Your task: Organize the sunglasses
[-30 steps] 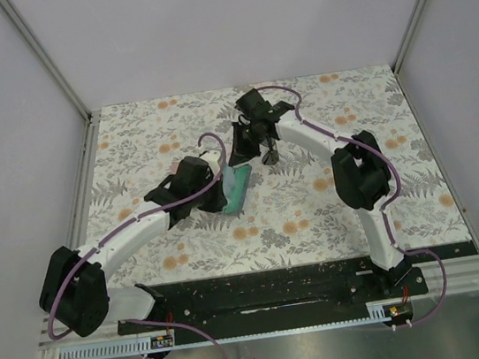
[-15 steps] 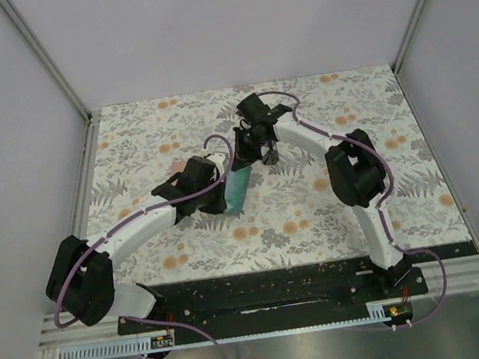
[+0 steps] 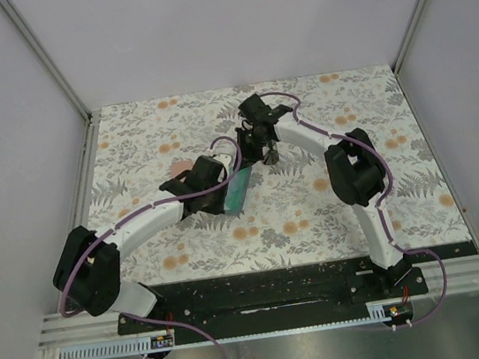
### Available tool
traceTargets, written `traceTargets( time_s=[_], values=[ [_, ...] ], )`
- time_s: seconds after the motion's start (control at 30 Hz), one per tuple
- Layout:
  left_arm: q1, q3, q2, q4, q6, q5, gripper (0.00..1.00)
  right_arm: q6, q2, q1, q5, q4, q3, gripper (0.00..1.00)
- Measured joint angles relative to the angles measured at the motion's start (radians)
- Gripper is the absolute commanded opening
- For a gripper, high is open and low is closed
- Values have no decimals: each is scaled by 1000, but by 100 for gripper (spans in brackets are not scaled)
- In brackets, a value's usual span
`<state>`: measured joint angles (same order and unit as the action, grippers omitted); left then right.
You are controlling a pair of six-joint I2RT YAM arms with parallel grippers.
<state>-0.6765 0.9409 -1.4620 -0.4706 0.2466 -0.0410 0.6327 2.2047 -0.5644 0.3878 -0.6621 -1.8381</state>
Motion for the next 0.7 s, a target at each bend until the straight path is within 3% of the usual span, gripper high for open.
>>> traceTargets(
  time_s=[0.7],
  values=[
    [-85,40,-141,35,-49,-1,0,-21,19,32,5,6,54,0]
  ],
)
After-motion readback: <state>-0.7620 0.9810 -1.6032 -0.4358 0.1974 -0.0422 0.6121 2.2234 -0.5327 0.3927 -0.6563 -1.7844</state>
